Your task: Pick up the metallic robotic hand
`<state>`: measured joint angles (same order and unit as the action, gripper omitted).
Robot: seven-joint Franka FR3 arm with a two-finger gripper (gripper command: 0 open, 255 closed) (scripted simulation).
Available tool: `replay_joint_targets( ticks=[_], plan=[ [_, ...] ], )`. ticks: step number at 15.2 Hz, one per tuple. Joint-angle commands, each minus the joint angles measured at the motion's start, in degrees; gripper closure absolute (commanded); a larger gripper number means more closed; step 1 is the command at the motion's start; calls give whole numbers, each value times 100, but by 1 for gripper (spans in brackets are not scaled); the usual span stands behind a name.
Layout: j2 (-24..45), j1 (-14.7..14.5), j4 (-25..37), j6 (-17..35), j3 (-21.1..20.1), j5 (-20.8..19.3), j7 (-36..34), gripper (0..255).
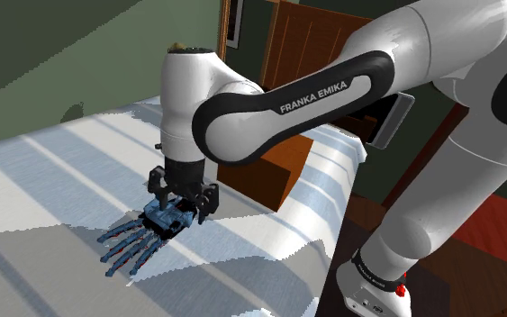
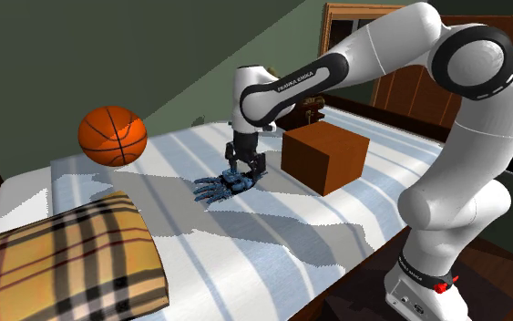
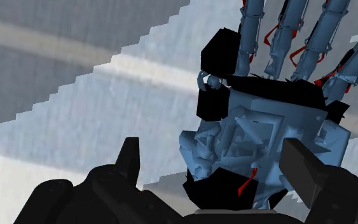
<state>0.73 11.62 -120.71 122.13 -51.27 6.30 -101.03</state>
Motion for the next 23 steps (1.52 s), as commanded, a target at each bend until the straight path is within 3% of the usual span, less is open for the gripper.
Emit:
replay_joint_targets(
  ticks=[1, 10, 23],
  plan=[
    [18, -1, -15, 30, -1, -15, -6, 255],
    [28, -3, -5, 27, -1, -25, -14, 255],
    [-445, 56, 677, -984, 90, 321, 174, 255]
  ],
)
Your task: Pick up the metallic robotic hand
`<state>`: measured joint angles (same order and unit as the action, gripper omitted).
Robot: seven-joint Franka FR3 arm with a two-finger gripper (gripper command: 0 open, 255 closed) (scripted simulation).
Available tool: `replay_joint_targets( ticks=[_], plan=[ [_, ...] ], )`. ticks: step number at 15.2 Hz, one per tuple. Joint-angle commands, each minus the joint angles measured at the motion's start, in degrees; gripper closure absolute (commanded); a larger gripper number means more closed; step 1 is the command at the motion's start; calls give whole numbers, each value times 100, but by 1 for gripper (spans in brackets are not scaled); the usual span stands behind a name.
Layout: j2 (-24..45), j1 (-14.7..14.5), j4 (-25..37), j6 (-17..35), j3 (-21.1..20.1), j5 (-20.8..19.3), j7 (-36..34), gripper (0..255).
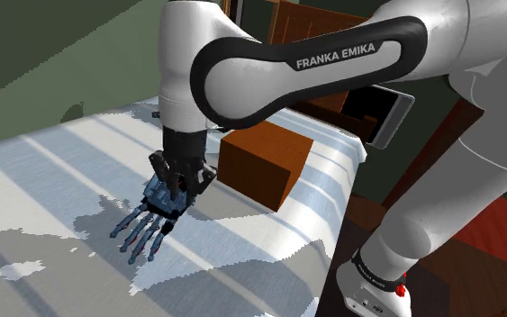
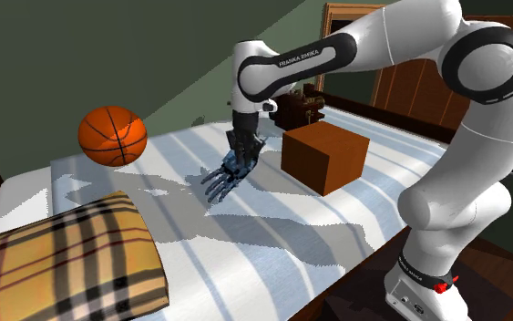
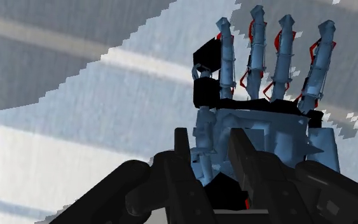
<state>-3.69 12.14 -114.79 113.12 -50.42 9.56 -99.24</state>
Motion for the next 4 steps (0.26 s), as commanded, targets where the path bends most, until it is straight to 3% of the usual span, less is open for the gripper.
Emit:
replay_joint_targets(
  ticks=[1, 4],
  plan=[
    [-25, 7, 146, -161, 14, 9, 0, 255],
    [-50, 11, 217, -250, 23, 23, 5, 255]
  ],
)
